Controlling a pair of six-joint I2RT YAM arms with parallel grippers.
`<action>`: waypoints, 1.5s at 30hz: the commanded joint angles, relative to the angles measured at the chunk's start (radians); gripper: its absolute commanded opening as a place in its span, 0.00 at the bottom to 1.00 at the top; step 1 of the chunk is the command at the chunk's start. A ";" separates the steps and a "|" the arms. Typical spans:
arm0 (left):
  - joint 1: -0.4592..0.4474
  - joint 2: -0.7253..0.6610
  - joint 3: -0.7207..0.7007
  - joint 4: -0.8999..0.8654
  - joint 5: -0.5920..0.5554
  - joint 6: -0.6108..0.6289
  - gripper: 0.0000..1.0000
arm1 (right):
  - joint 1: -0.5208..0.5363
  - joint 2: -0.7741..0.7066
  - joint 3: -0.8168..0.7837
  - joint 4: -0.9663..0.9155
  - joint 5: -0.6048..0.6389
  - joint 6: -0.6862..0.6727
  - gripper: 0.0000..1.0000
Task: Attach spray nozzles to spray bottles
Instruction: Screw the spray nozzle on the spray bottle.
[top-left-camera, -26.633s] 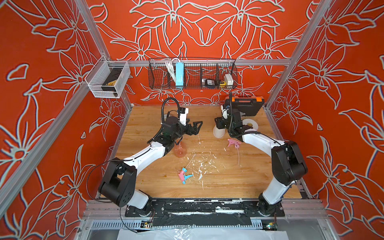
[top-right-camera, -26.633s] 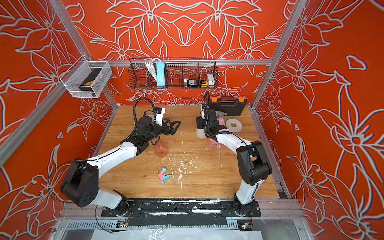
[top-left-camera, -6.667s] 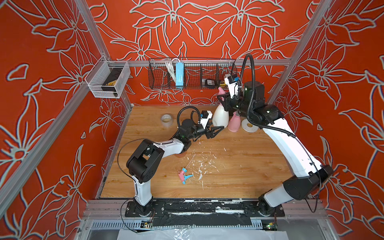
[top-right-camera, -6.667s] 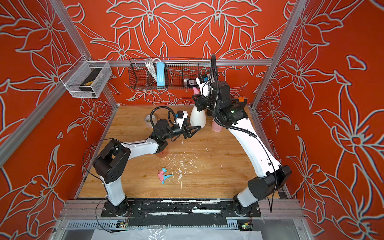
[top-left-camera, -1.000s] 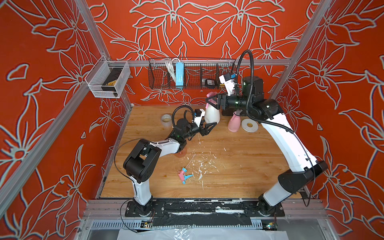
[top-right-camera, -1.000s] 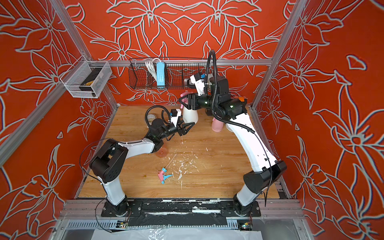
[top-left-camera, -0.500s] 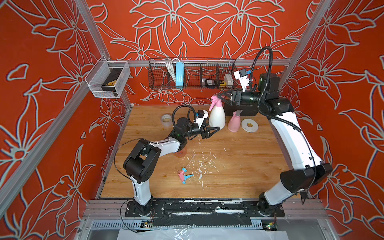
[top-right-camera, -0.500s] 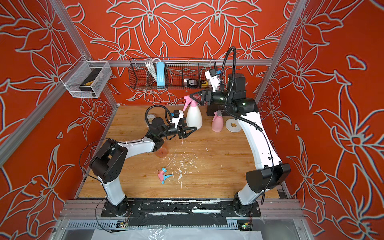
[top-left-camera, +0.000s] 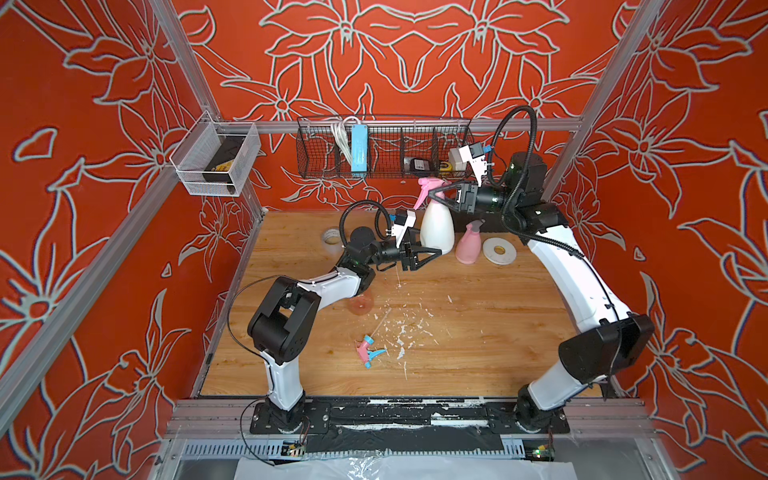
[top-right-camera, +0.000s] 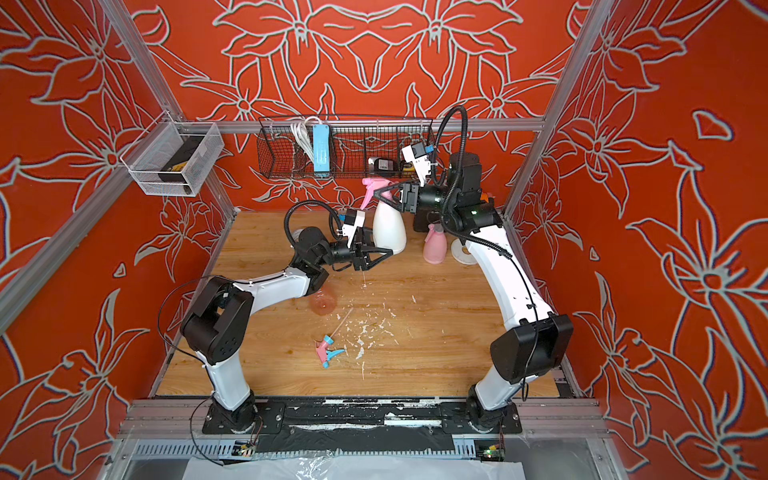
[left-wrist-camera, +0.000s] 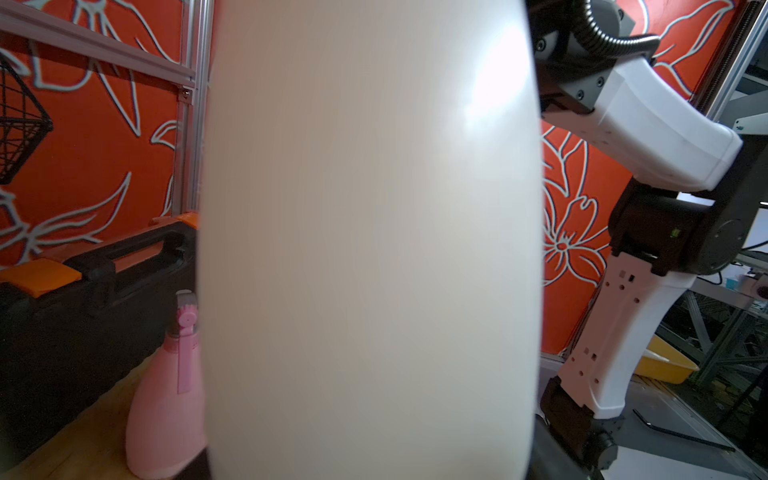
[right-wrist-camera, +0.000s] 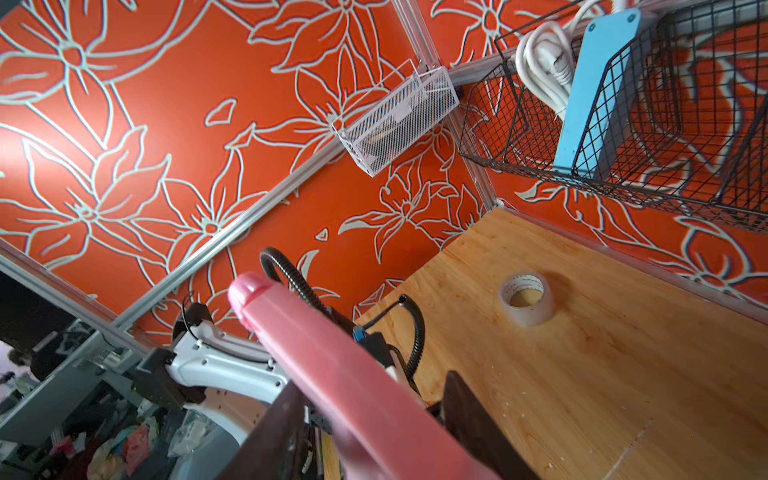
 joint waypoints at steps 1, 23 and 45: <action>-0.001 0.015 0.027 0.051 0.054 -0.021 0.45 | 0.012 -0.012 -0.010 0.070 -0.011 0.038 0.44; 0.005 -0.030 0.052 -0.121 -0.098 0.154 0.44 | 0.034 -0.090 -0.011 -0.239 0.209 -0.221 0.00; 0.005 -0.118 -0.026 -0.165 -0.306 0.274 0.54 | 0.193 -0.166 -0.076 -0.260 0.733 -0.249 0.00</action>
